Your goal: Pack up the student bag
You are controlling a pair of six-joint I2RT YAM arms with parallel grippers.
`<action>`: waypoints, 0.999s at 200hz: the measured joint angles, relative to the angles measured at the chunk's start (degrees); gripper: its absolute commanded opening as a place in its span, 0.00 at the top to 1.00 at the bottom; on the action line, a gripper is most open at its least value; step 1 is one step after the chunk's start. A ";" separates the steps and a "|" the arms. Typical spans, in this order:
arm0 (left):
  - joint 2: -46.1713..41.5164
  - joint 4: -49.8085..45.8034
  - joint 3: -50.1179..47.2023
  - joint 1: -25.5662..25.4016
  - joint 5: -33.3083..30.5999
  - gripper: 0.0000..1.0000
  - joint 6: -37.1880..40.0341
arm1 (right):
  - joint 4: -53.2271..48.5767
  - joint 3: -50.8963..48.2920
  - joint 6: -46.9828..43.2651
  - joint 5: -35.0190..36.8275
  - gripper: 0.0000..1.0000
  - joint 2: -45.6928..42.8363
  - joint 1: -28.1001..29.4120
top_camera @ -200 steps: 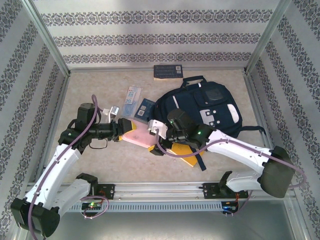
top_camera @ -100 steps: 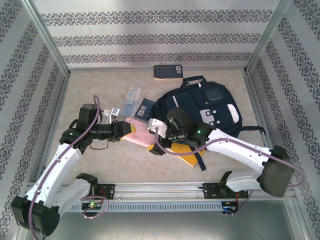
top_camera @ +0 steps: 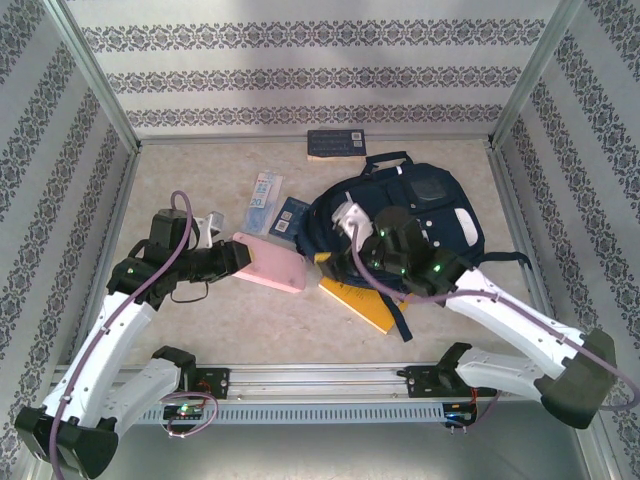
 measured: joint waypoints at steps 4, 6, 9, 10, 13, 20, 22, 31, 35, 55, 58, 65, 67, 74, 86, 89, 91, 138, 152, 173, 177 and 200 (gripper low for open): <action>0.00 -0.15 0.00 0.00 -0.76 0.78 0.04 | -1.03 1.18 1.11 0.63 0.03 0.79 -1.03; 0.00 -0.20 0.00 0.00 -1.03 0.78 0.04 | -1.29 1.53 1.44 0.85 0.03 1.05 -1.38; 0.00 -0.24 0.00 0.00 -1.55 0.78 0.07 | -1.86 2.27 2.23 1.46 0.04 1.73 -2.12; 0.00 -0.26 0.00 0.00 -1.64 0.78 0.07 | -1.99 2.43 2.38 1.57 0.05 1.84 -2.25; 0.00 -0.26 0.00 0.00 -2.08 0.78 0.07 | -2.34 2.89 3.02 2.08 0.05 2.32 -2.75; 0.00 -0.26 0.00 0.00 -2.99 0.78 0.13 | -2.93 3.54 4.48 3.17 0.07 3.34 -3.74; 0.02 -0.26 0.00 0.00 -3.28 0.78 0.20 | -2.99 3.54 4.76 3.41 0.07 3.58 -4.00; 0.09 -0.26 0.00 0.00 -4.33 0.78 0.28 | -3.56 3.43 6.88 3.96 0.06 4.39 -4.87; 0.13 -0.26 0.04 0.00 -4.81 0.78 0.31 | -3.74 3.28 7.87 4.02 0.06 4.76 -5.27; 0.68 -0.22 0.37 0.00 -6.80 0.78 0.70 | -5.79 3.61 12.90 3.72 0.02 7.65 -8.26; 0.76 -0.24 0.42 0.00 -7.02 0.78 0.74 | -6.40 3.96 13.64 3.52 0.02 8.28 -8.83; 0.98 -0.22 0.52 0.00 -7.39 0.79 0.94 | -7.78 4.98 15.13 3.32 0.02 10.08 -10.21; 1.05 -0.22 0.55 0.00 -7.50 0.78 1.03 | -8.13 5.29 15.37 3.32 0.02 10.67 -10.64; 1.31 -0.22 0.66 0.00 -7.74 0.79 1.25 | -8.96 6.25 16.65 3.06 0.02 12.55 -11.98; 1.75 -0.20 0.72 0.00 -8.11 0.79 1.55 | -9.86 7.39 18.25 2.29 0.02 15.06 -13.90; 1.86 -0.20 0.74 0.00 -8.20 0.79 1.64 | -10.03 7.54 18.47 2.10 0.02 15.56 -14.34; 1.95 -0.17 0.74 0.00 -8.22 0.79 1.70 | -10.21 7.67 18.67 1.95 0.02 15.87 -14.62; 2.69 -0.13 0.74 0.11 -8.68 0.79 3.13 | -11.34 9.90 21.09 -3.65 0.21 21.53 -18.40; 2.73 -0.11 0.74 0.11 -8.79 0.79 3.50 | -11.47 11.93 21.57 -4.98 0.23 24.20 -19.21; 2.99 -0.07 0.74 0.24 -8.76 0.79 4.20 | -11.54 15.19 22.77 -5.79 0.29 28.65 -20.09; 3.06 -0.04 0.74 0.31 -8.76 0.79 4.35 | -11.52 15.61 22.86 -5.97 0.30 29.44 -20.20; 3.48 0.11 0.74 0.48 -8.72 0.79 4.57 | -11.63 16.87 23.50 -6.97 0.38 32.79 -20.94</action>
